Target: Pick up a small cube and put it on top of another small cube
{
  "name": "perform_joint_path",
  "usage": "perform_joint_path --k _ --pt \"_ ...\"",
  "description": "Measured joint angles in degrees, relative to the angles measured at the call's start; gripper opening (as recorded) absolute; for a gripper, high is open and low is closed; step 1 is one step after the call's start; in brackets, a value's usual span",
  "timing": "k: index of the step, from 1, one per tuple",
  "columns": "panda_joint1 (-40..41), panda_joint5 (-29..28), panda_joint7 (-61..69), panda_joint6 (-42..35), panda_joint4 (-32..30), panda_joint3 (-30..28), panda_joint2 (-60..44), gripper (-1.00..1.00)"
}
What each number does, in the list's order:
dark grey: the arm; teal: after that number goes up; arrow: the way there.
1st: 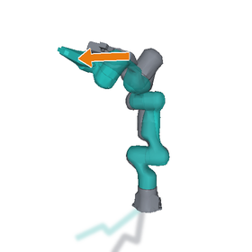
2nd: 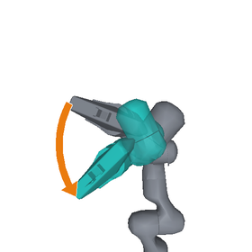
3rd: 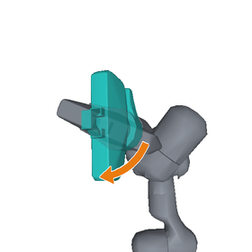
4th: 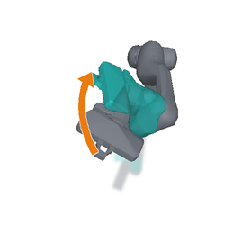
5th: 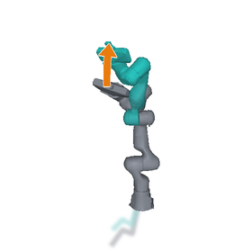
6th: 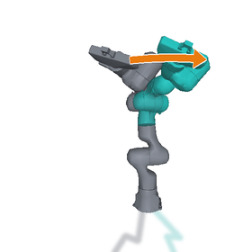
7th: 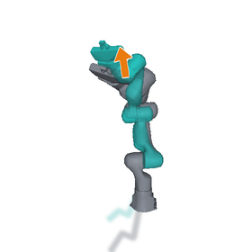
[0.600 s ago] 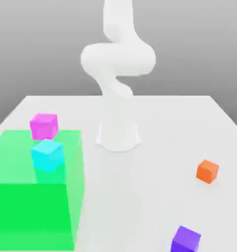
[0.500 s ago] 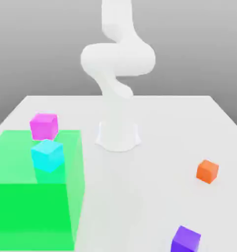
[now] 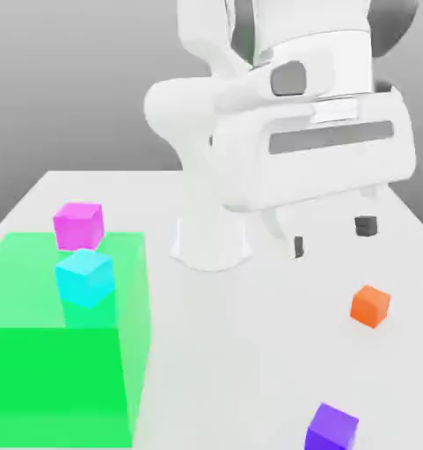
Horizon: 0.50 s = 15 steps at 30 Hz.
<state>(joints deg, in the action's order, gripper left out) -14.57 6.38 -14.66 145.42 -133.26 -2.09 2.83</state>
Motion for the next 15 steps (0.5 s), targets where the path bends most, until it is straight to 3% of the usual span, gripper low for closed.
perform_joint_path --k 14,15 --pt "-3.31 -5.97 9.36 13.08 0.59 1.71 -28.58 0.00" --pt "-3.29 -5.94 9.40 14.38 0.91 1.75 -30.25 -1.00"
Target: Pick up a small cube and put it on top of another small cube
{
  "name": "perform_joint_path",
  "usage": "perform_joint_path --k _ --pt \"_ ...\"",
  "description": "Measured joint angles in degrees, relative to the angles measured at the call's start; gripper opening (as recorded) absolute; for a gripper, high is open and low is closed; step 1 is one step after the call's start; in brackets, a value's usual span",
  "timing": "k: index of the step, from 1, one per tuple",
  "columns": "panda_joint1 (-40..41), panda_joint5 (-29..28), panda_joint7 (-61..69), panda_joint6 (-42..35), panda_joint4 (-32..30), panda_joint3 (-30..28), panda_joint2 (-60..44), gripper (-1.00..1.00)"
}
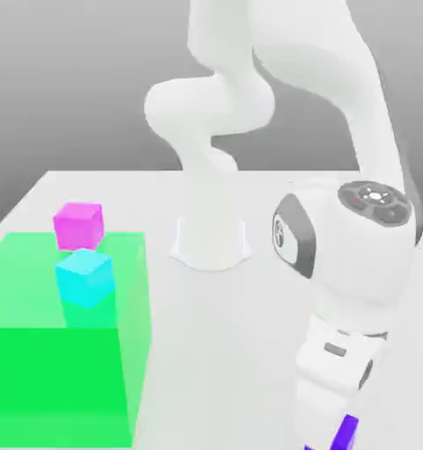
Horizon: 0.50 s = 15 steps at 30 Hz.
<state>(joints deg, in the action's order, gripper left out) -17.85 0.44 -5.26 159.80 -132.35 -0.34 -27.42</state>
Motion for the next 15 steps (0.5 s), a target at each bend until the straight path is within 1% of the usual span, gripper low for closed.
perform_joint_path --k 7,11,15 --pt "0.03 -0.07 -0.04 0.06 0.03 0.03 -0.20 -1.00" --pt "0.03 -0.18 -0.10 -5.50 -1.40 0.02 6.80 -1.00" --pt "-0.59 -0.52 7.94 -7.01 -5.42 3.85 12.11 -1.00"
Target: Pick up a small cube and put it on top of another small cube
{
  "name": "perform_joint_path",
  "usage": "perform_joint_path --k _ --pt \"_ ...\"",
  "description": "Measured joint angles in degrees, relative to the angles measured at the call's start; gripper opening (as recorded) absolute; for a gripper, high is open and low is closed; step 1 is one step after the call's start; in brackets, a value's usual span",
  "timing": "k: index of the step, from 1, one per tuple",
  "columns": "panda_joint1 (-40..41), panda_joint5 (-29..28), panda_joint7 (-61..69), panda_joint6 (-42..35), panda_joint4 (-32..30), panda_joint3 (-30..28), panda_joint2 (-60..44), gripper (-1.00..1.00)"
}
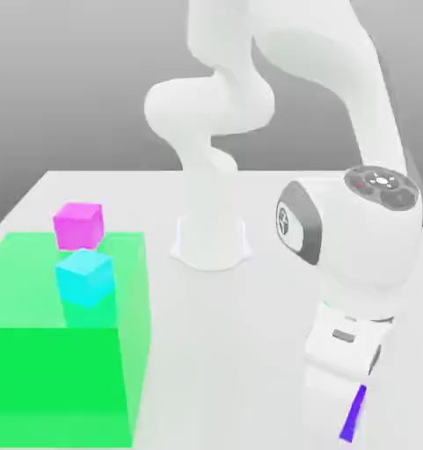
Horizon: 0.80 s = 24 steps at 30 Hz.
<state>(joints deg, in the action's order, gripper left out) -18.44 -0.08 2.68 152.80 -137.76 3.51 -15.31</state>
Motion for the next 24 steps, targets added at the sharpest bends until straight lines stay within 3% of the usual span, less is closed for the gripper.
perform_joint_path --k 11,20,24 --pt "-5.71 2.86 31.80 -0.09 -13.03 12.12 12.95 -1.00" --pt "-16.85 6.61 58.81 0.02 -23.66 14.49 24.05 -1.00" --pt "-16.66 2.66 58.45 6.34 -24.49 15.02 18.44 -1.00"
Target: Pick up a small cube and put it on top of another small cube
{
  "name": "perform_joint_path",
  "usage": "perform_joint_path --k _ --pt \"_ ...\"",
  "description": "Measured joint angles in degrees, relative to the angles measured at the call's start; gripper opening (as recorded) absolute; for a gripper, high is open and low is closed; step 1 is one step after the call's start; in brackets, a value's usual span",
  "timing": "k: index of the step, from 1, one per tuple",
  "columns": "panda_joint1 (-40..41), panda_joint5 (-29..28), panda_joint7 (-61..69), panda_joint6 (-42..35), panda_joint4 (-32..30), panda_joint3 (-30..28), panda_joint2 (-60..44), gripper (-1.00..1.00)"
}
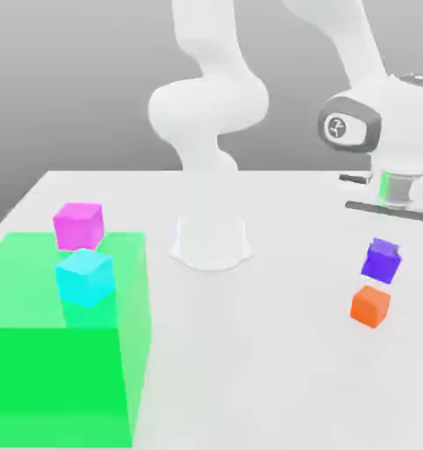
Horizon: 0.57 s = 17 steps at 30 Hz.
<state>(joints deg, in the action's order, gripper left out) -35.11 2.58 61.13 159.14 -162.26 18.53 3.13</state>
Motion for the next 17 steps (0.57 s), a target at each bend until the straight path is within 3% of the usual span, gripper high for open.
perform_joint_path --k 3,4,10,17 --pt "-0.08 -6.64 -4.54 5.86 0.23 -1.74 -6.39 -1.00" --pt "-0.37 -8.00 -5.50 6.90 0.29 -2.30 -7.55 1.00" --pt "-0.58 -8.69 -5.99 7.48 0.32 -2.57 -8.12 1.00" --pt "-3.09 2.05 1.60 -3.85 -0.22 -2.38 4.26 1.00"
